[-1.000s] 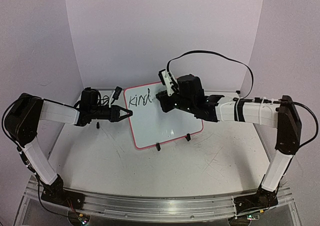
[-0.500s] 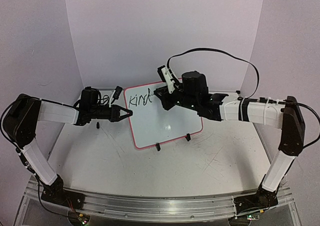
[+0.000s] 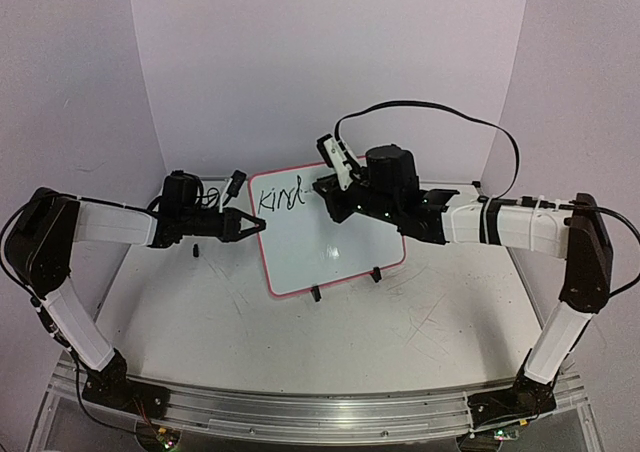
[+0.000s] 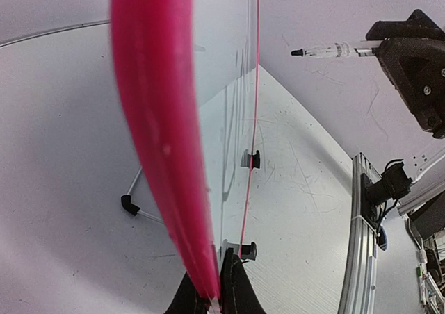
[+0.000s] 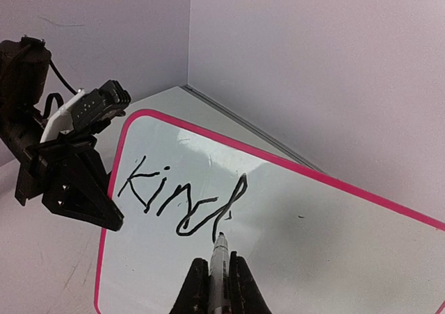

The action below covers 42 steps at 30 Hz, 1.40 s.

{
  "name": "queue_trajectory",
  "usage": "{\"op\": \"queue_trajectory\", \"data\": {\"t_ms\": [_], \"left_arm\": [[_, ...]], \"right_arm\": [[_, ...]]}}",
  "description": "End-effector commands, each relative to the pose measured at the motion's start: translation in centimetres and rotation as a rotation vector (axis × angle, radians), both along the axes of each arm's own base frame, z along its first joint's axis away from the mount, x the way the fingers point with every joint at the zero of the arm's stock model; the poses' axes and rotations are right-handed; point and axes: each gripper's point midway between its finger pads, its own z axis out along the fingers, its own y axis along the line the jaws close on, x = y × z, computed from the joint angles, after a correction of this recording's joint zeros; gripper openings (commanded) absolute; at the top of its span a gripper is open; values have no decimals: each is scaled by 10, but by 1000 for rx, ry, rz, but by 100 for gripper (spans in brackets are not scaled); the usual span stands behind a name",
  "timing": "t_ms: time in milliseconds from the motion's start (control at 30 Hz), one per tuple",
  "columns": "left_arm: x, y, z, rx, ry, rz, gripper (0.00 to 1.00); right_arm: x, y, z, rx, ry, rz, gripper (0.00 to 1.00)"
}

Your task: Write a sentence on the whiteboard

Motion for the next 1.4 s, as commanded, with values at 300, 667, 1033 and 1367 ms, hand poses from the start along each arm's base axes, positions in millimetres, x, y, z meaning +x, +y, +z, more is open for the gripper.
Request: {"op": "queue_trajectory", "data": {"t_ms": [300, 667, 1033, 1367], "left_arm": [[43, 23, -12, 143, -90, 181, 0], [45, 24, -16, 151, -82, 188, 0], [45, 24, -16, 155, -82, 189, 0], [44, 24, -14, 153, -83, 184, 0]], "right_arm": [[20, -12, 39, 62, -57, -56, 0], [10, 5, 29, 78, -9, 29, 0], [20, 4, 23, 84, 8, 6, 0], [30, 1, 17, 68, 3, -44, 0]]}}
